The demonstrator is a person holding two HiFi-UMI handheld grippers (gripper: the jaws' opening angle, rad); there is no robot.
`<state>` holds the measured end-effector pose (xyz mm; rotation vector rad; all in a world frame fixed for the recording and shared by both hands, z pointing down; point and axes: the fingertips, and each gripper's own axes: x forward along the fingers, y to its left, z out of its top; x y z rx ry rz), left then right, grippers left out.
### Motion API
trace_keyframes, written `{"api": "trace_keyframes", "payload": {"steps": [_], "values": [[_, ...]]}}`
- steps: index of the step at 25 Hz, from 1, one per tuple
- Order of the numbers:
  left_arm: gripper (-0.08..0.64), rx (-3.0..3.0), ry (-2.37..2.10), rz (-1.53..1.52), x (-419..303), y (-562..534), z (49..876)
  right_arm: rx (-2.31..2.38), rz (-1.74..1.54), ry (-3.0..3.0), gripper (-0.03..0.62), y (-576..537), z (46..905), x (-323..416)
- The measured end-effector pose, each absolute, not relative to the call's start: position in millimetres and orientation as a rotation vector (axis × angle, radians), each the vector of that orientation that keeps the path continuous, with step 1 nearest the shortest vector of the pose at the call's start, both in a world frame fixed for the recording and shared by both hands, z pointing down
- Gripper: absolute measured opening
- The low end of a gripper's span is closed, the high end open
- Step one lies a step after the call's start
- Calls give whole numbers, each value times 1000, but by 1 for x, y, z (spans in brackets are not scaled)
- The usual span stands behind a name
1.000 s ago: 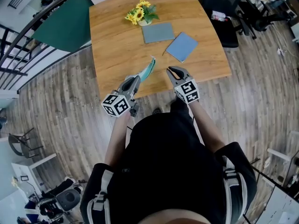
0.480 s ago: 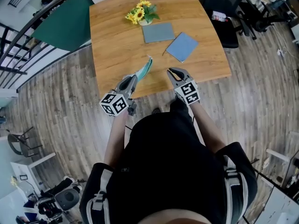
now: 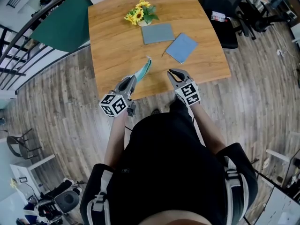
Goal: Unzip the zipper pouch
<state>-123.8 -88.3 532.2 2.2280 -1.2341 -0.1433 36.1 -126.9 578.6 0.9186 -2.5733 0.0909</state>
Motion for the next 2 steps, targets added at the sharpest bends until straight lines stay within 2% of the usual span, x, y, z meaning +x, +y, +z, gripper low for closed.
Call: {"api": "trace_keyframes", "payload": {"steps": [2], "values": [[9,2226,-1235,-142,-126,-90,533,920,93,-2573,34,-129,579,35]]}}
